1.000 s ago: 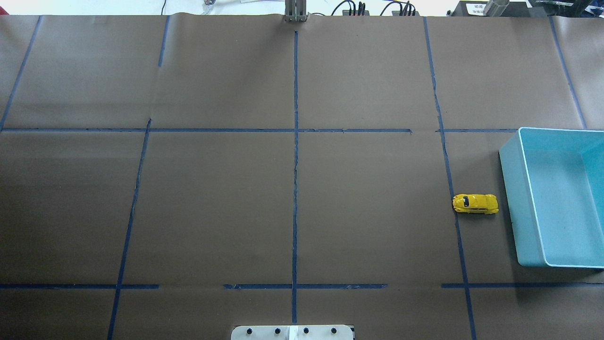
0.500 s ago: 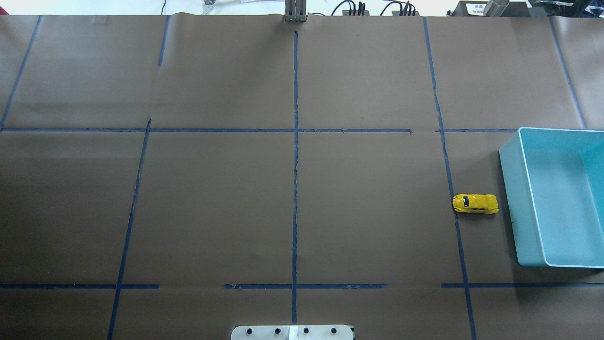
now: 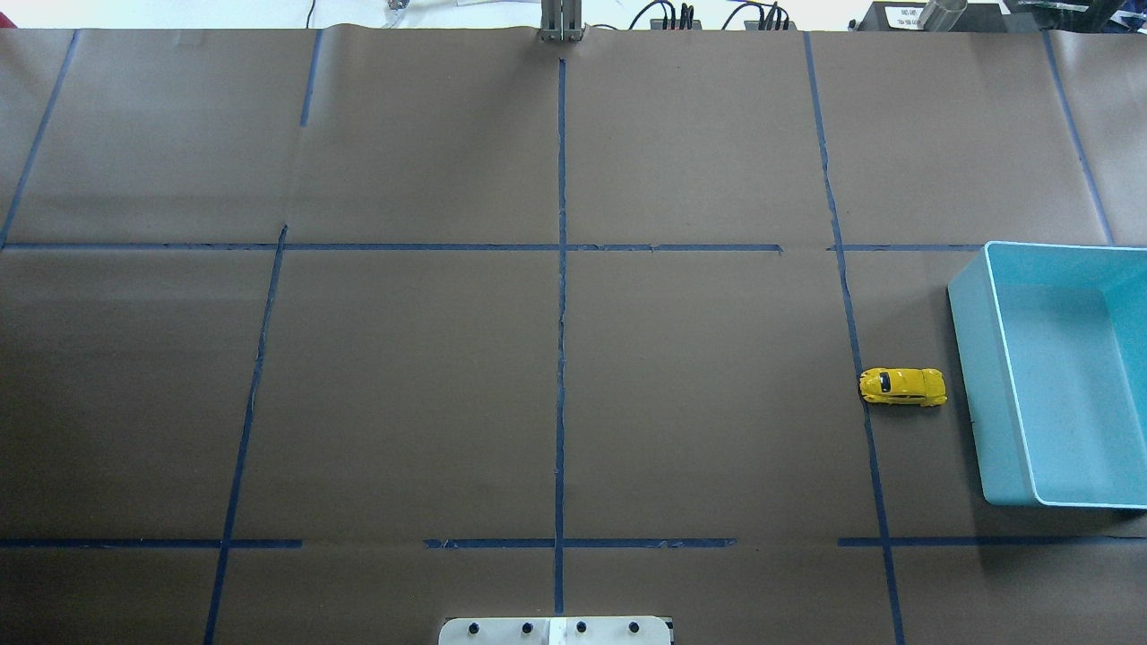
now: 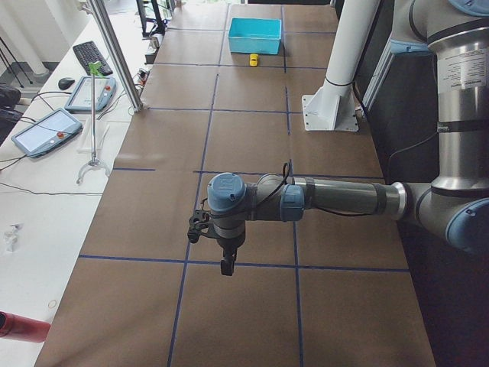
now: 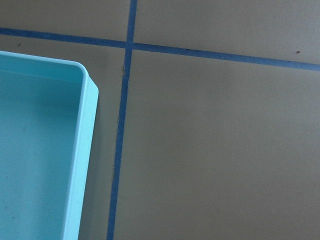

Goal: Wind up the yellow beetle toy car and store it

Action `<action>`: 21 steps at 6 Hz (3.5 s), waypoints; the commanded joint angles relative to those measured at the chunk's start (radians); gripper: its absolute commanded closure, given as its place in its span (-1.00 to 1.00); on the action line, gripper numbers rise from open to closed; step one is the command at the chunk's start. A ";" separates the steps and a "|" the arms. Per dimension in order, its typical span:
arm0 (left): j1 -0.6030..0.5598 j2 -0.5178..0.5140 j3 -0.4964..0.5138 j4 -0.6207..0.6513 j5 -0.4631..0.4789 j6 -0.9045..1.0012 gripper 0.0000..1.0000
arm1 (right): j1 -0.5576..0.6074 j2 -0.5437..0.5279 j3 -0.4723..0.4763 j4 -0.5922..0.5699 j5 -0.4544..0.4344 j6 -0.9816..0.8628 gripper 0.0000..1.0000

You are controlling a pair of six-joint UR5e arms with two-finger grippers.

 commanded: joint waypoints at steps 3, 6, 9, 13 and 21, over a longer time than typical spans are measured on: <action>-0.001 0.006 0.007 0.000 0.007 0.000 -1.00 | -0.099 0.031 0.126 0.013 0.155 -0.007 -1.00; -0.003 0.011 0.011 0.000 0.009 0.001 -1.00 | -0.368 0.122 0.206 0.012 0.121 -0.007 -1.00; -0.034 0.011 0.005 0.000 0.007 0.015 -1.00 | -0.740 0.182 0.342 0.048 -0.094 -0.060 -1.00; -0.034 0.011 0.008 0.000 0.009 0.015 -1.00 | -0.908 0.241 0.242 0.072 -0.325 -0.312 -1.00; -0.034 0.009 0.014 0.000 0.010 0.015 -1.00 | -0.997 0.270 0.107 0.072 -0.363 -0.310 -1.00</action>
